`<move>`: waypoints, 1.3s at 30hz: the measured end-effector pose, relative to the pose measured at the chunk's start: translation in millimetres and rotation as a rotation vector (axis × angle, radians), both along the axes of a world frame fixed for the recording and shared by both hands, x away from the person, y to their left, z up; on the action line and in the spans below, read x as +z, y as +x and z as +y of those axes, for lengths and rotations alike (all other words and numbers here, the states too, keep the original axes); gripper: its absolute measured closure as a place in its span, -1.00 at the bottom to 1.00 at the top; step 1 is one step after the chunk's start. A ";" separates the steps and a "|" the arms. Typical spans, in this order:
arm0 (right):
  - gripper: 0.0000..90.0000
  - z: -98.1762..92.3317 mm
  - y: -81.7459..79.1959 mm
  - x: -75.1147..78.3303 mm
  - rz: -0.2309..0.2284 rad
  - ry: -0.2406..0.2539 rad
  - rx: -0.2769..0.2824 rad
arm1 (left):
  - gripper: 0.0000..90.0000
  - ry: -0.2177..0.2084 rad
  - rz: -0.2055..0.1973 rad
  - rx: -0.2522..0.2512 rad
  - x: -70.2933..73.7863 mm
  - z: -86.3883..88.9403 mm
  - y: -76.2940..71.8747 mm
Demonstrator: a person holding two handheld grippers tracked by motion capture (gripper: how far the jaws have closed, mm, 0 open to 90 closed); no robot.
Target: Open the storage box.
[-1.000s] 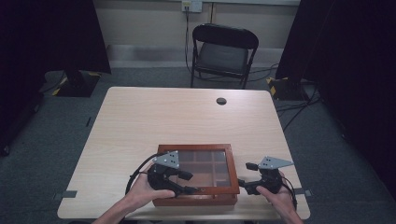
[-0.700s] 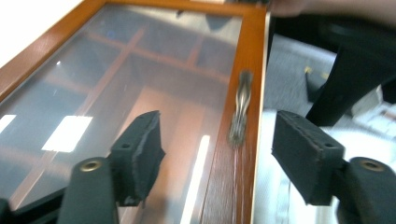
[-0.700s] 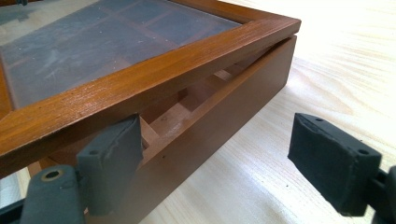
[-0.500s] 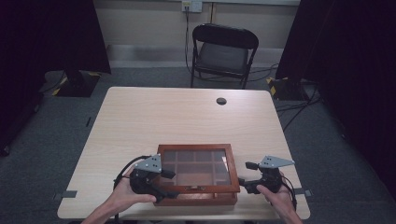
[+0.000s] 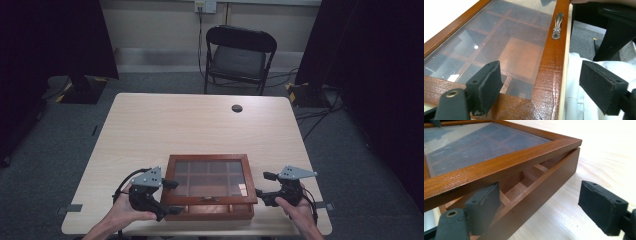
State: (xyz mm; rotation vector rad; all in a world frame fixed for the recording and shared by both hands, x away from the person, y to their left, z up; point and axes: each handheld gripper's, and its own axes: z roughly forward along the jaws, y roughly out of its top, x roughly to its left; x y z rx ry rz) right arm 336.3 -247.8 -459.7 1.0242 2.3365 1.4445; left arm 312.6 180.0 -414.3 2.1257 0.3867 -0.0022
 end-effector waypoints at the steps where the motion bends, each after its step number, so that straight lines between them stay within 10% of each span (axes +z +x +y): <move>1: -0.63 0.2 0.1 0.3 -0.001 0.002 -0.001 | -0.64 -0.006 -0.002 0.005 -0.3 -0.4 -0.2; 16: -0.62 3.2 2.5 4.5 -0.016 0.016 -0.010 | -0.55 -0.052 -0.095 0.058 -1.8 8.0 -0.4; 39: -0.59 15.7 6.2 17.2 -0.046 0.057 0.012 | -0.65 -0.119 -0.121 0.106 7.3 18.1 3.5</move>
